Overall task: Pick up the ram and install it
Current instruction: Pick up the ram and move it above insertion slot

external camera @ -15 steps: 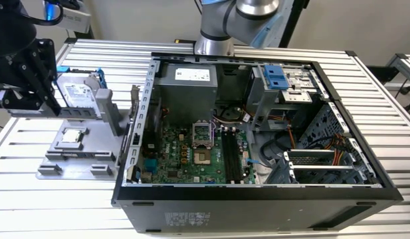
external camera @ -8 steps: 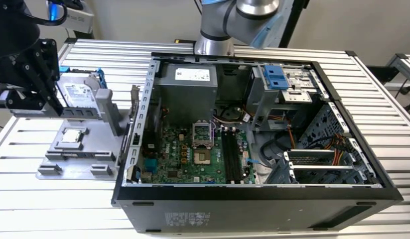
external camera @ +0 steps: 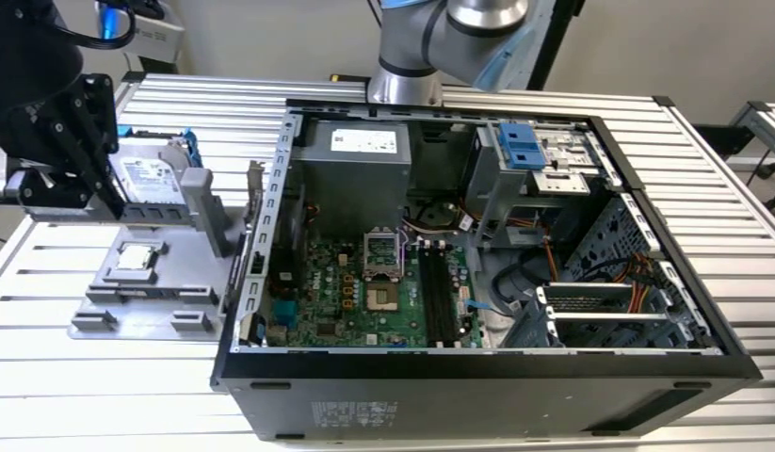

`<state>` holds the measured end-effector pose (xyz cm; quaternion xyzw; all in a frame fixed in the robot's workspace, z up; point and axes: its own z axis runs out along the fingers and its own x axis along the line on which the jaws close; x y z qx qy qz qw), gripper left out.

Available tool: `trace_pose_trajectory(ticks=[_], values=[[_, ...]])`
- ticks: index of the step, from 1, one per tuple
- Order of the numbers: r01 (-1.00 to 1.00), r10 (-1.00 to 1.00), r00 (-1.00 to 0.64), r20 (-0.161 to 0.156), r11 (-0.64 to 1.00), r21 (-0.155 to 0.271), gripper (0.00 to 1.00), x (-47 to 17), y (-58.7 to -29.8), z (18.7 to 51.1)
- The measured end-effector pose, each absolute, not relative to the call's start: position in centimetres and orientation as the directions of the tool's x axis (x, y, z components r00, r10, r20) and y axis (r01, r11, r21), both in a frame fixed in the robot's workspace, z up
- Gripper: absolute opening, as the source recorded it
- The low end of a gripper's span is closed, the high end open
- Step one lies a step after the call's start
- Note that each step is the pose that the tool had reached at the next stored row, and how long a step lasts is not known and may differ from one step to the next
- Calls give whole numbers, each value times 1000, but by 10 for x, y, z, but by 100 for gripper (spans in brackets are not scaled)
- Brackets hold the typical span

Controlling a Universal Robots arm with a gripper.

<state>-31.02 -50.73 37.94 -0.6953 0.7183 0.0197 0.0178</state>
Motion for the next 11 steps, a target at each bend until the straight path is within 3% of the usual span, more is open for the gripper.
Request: trace_pose_trajectory(ticks=[11], values=[[-999,-998,-33,-53,32,3,0,-304,-507,379]])
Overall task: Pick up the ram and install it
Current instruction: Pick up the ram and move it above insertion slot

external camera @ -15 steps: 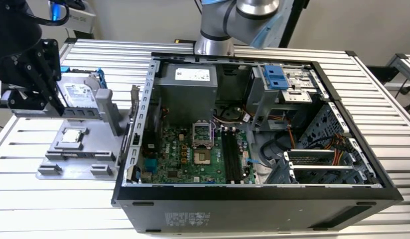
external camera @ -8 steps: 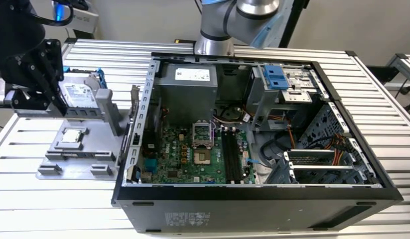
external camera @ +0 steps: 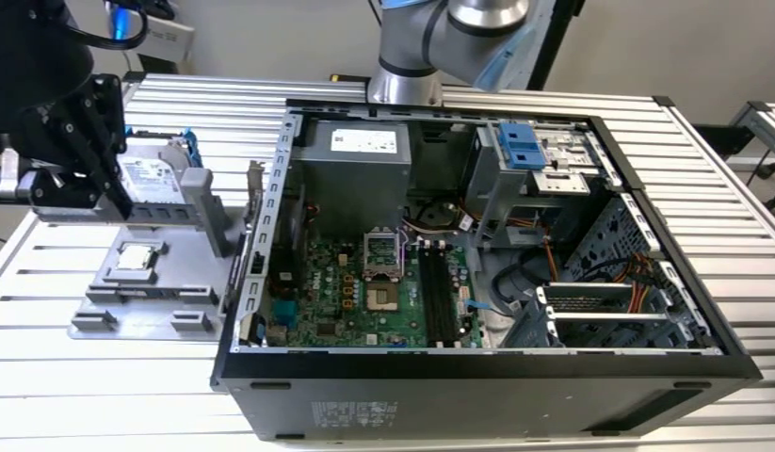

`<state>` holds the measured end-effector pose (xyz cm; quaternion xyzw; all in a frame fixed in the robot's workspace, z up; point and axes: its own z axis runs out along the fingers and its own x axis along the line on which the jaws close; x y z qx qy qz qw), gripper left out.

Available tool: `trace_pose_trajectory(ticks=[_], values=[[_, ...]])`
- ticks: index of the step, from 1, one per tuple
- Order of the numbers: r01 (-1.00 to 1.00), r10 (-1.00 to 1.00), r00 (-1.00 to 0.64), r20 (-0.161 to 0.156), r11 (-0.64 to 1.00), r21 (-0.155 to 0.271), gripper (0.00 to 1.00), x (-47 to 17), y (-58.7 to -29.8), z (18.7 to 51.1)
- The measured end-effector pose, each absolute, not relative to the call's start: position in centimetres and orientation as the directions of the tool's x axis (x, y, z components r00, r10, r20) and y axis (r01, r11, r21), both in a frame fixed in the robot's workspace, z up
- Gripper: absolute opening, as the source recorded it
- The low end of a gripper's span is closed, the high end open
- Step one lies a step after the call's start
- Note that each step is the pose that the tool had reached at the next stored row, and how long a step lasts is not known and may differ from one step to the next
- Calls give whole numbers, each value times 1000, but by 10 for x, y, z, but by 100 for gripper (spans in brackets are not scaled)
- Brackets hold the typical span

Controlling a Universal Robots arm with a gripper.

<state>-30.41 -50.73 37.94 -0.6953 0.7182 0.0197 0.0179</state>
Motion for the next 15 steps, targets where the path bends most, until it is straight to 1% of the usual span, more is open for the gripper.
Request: trace_pose_trajectory(ticks=[15], values=[[-999,-998,-33,-53,32,4,0,-299,-507,379]])
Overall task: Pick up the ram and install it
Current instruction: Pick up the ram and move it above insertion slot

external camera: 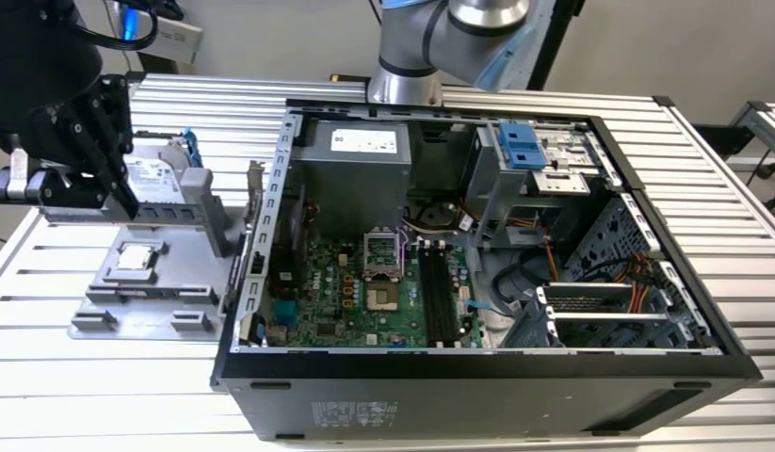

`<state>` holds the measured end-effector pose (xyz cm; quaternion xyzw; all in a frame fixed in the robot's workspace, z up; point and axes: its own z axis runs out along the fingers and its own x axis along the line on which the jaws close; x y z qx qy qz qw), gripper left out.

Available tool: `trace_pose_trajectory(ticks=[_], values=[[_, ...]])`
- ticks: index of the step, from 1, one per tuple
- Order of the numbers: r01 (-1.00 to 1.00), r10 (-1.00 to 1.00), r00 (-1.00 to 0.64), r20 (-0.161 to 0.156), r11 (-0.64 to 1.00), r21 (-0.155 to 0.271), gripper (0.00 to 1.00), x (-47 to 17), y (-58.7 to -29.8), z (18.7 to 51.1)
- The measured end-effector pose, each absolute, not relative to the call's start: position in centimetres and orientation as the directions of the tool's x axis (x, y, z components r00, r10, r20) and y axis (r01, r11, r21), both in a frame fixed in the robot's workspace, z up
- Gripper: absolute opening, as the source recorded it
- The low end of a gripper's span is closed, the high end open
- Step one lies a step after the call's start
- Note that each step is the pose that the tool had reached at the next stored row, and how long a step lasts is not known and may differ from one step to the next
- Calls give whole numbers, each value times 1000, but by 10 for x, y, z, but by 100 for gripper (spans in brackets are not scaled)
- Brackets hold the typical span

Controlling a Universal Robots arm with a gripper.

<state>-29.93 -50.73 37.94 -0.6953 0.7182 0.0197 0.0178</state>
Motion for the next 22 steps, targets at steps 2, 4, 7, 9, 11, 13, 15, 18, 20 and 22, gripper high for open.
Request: trace_pose_trajectory(ticks=[2,4,7,9,11,13,15,18,20,22], values=[[-999,-998,-33,-53,32,4,0,-299,-507,379],[-999,-998,-33,-53,32,4,0,-299,-507,379],[-999,-998,-32,-53,32,4,0,-298,-507,380],[-999,-998,-32,-53,32,3,0,-296,-507,379],[-999,-998,-33,-53,32,4,0,-293,-507,379],[-999,-998,-33,-53,32,4,0,-291,-507,379],[-999,-998,-33,-53,32,4,0,-288,-507,379],[-999,-998,-33,-53,32,4,0,-283,-507,379],[-999,-998,-33,-53,32,4,0,-280,-507,379],[-999,-998,-33,-53,32,4,0,-276,-507,379]])
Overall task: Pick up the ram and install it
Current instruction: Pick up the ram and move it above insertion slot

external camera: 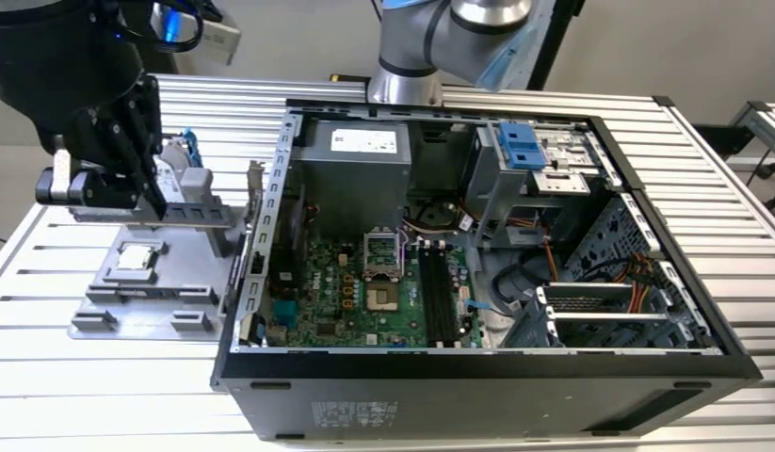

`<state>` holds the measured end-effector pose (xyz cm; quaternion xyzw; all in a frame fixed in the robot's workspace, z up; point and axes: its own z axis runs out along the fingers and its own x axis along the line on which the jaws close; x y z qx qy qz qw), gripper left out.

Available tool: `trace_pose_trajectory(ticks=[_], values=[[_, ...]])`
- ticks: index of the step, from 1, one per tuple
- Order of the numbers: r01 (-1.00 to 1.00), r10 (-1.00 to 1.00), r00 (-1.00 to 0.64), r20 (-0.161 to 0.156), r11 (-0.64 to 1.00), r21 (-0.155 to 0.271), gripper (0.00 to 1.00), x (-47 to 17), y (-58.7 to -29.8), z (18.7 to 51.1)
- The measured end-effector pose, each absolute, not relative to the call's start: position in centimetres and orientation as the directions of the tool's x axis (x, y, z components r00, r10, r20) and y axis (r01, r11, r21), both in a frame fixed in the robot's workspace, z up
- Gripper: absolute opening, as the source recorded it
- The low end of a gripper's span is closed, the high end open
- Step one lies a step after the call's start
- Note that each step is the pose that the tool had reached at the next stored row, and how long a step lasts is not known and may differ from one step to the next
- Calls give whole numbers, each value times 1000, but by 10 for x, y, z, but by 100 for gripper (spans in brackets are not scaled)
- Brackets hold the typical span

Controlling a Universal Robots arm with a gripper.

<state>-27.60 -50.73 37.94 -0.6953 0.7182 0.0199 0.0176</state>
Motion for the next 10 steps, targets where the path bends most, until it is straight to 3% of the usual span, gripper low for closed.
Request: trace_pose_trajectory(ticks=[10], values=[[-999,-998,-33,-53,32,5,0,-258,-507,379]])
